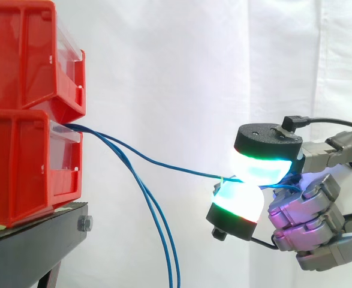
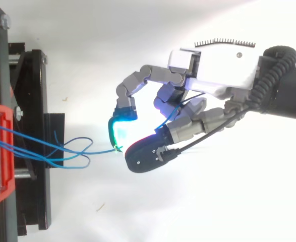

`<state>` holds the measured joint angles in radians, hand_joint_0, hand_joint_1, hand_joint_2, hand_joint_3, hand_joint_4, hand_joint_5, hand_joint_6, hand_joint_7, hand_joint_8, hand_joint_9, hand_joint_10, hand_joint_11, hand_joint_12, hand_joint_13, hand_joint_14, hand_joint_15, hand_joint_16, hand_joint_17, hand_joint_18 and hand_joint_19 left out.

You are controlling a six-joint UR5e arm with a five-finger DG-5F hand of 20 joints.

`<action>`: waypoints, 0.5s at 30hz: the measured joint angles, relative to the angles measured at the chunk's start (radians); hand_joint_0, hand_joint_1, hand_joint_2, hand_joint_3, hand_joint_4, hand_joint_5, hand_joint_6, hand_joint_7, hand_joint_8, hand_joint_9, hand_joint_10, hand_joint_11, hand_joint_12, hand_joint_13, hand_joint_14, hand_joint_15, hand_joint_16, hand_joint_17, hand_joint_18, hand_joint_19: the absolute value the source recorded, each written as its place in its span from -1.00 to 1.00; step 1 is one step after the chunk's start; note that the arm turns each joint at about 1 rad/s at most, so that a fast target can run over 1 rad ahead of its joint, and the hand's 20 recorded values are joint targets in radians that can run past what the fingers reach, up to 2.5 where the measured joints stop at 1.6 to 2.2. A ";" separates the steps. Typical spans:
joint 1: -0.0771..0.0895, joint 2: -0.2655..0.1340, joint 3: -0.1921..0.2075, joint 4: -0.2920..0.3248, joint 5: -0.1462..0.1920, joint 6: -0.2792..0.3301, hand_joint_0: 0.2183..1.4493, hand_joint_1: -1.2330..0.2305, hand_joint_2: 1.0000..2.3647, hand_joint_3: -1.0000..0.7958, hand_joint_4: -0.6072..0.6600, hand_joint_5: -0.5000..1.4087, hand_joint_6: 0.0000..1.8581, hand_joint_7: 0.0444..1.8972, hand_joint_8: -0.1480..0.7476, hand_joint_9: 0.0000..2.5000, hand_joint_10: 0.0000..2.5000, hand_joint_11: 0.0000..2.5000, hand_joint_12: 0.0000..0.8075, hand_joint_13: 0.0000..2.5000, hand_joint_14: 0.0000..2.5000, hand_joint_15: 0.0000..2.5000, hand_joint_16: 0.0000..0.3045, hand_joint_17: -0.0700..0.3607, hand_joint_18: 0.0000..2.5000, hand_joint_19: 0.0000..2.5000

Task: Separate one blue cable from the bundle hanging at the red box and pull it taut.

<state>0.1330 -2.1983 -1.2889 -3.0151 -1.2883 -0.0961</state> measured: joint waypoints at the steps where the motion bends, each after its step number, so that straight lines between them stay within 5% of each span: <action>1: 0.001 0.000 -0.001 0.002 0.000 -0.004 -0.28 -0.35 -0.96 0.07 -0.50 -0.66 -0.02 0.22 0.00 -0.14 0.68 0.14 -0.20 -0.31 0.84 0.23 -0.74 -0.27 0.07 0.26; 15: 0.005 0.000 -0.001 0.008 -0.003 -0.034 -0.28 -0.36 -0.96 0.10 -0.53 -0.65 -0.02 0.25 0.01 -0.14 0.68 0.14 -0.20 -0.30 0.83 0.24 -0.75 -0.27 0.07 0.26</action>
<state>0.1380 -2.1982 -1.2901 -3.0067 -1.2917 -0.1296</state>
